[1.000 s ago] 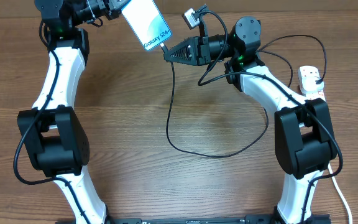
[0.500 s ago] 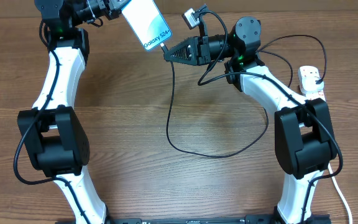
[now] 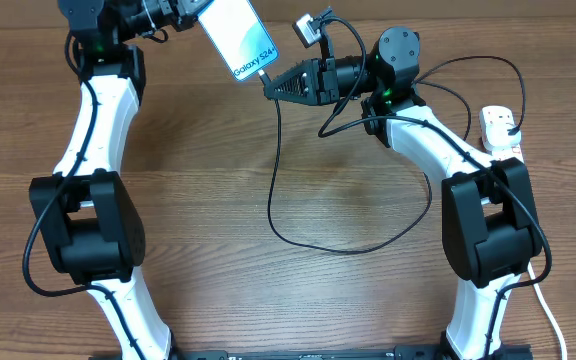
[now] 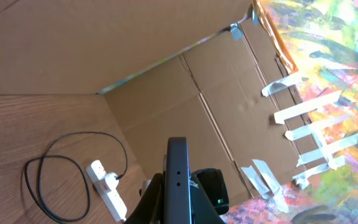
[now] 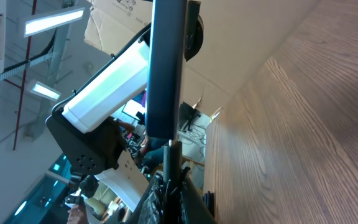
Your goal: Plug charger to phone and switch on socket
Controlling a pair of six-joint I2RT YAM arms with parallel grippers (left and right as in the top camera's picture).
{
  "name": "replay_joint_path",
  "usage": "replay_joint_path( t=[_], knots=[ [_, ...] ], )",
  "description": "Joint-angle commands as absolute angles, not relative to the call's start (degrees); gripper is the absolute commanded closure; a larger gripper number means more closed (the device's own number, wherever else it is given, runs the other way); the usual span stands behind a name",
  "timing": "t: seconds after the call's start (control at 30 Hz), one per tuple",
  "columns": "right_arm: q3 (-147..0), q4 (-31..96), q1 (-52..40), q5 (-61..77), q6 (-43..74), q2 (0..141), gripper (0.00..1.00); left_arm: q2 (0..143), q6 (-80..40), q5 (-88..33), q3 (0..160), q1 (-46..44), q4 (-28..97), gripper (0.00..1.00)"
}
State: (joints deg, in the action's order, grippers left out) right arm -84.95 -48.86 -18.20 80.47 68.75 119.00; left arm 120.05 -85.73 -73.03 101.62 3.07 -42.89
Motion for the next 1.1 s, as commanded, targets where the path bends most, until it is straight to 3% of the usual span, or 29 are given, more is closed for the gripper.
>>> replay_joint_path(
  t=[0.0,1.07],
  knots=[
    [-84.60,-49.43,-18.41,79.37,68.99,119.28,0.96,119.26,-83.77,-72.86,102.37,2.04,-43.31,0.96],
    [-84.60,-50.50,-18.15,74.24,72.49,119.28,0.96,119.26,-84.33,-73.03,102.37,1.43,-43.31,0.96]
  ],
)
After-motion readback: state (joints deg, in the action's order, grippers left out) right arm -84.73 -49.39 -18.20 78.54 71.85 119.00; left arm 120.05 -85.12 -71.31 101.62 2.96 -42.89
